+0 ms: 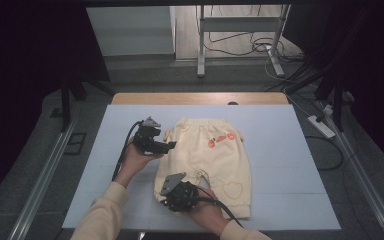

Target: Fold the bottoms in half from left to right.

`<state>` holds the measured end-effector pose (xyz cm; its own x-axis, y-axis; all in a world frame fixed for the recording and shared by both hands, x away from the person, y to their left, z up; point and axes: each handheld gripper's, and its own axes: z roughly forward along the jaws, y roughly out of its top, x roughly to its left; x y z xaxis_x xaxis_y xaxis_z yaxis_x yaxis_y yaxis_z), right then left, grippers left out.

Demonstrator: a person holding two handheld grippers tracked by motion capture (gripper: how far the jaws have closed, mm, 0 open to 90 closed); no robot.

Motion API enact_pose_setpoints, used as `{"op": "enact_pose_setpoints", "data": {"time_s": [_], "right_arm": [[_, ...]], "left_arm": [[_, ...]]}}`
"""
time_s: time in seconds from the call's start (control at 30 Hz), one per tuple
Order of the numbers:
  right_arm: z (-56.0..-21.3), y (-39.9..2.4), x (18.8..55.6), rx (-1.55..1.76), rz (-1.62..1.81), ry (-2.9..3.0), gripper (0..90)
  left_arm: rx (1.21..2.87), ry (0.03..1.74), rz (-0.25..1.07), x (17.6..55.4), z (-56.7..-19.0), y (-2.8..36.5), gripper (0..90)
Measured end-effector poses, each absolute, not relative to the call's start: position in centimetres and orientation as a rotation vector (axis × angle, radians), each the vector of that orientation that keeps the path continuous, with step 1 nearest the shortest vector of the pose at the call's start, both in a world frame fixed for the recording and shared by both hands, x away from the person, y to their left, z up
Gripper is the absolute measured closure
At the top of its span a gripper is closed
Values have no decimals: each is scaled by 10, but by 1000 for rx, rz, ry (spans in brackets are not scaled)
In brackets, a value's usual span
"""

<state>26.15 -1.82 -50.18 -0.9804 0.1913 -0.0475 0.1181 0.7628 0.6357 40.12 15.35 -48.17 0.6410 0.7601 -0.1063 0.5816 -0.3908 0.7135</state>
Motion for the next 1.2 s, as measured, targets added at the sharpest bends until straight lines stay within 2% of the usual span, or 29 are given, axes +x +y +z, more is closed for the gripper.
{"op": "enact_pose_setpoints", "data": {"time_s": [0.8,1.2], "right_arm": [[-504,-21,260,272,1016,2864,772],[-507,-23,261,286,1029,2874,772]], "left_arm": [[2127,1096,239,441,-503,150,170],[2151,1120,242,455,-521,143,226]]}}
